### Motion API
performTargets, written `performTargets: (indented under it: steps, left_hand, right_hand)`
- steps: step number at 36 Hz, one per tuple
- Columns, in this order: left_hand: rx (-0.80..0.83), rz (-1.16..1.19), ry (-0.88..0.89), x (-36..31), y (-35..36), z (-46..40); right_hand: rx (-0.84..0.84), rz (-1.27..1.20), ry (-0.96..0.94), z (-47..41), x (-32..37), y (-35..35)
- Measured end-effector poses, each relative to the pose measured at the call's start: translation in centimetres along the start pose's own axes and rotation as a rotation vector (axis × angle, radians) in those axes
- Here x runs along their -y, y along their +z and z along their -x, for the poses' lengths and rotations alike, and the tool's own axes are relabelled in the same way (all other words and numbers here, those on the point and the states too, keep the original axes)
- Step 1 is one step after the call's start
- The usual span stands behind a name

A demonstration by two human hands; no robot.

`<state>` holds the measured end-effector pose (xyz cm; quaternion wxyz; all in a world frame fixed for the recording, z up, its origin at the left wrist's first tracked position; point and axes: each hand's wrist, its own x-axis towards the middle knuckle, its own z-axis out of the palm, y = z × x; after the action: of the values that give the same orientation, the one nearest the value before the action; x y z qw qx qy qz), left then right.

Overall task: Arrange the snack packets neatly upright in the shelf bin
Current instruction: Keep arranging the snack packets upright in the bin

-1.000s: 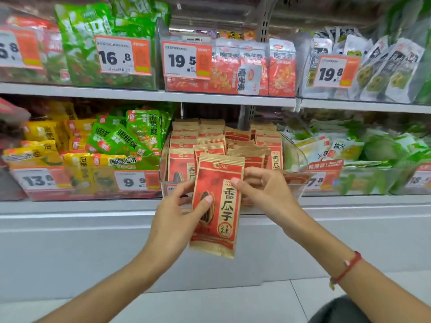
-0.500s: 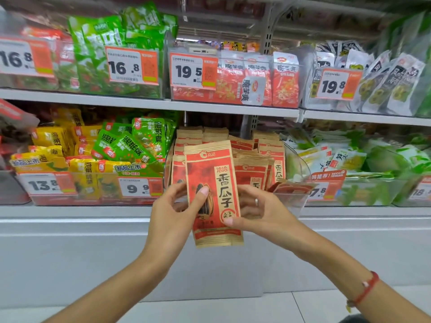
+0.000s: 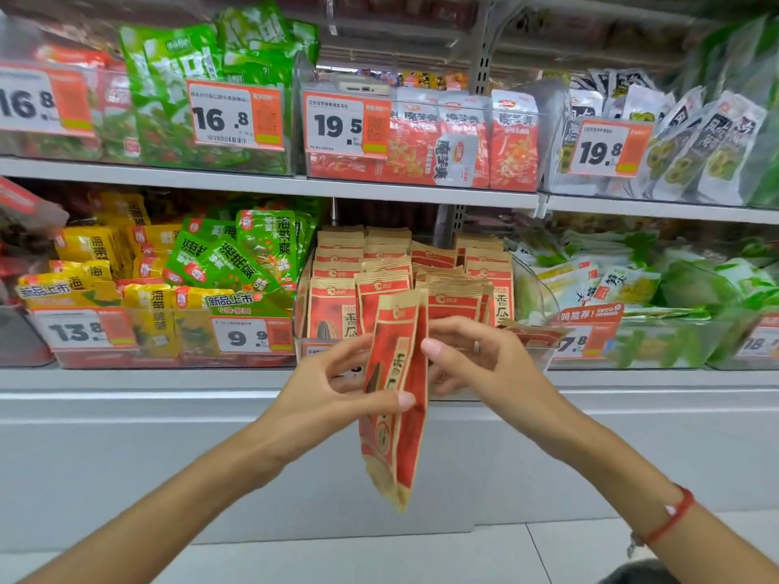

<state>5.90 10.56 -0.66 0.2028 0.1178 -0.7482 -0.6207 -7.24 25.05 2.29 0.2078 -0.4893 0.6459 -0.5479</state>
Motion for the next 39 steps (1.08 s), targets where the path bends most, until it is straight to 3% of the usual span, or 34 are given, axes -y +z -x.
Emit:
performTargets:
  steps: [11, 19, 27, 32, 39]
  left_hand:
    - [0.001, 0.021, -0.044, 0.5, 0.7, -0.3]
    - [-0.326, 0.229, 0.055, 0.1, 0.2, -1.0]
    - [-0.446, 0.265, -0.002, -0.1, 1.1, -1.1]
    - [-0.448, 0.152, -0.035, -0.7, 1.8, -0.7]
    - [-0.295, 0.114, -0.114, -0.5, 0.7, -0.8]
  right_hand:
    - [-0.075, -0.104, 0.054, -0.4, -0.3, 0.0]
    - [-0.042, 0.063, -0.067, 0.0, -0.7, 1.1]
    - [-0.074, 0.155, -0.101, 0.3, -1.0, 1.4]
    - [-0.168, 0.345, -0.106, 0.5, -1.9, 2.3]
    - [-0.192, 0.055, 0.058, -0.4, -2.4, 0.0]
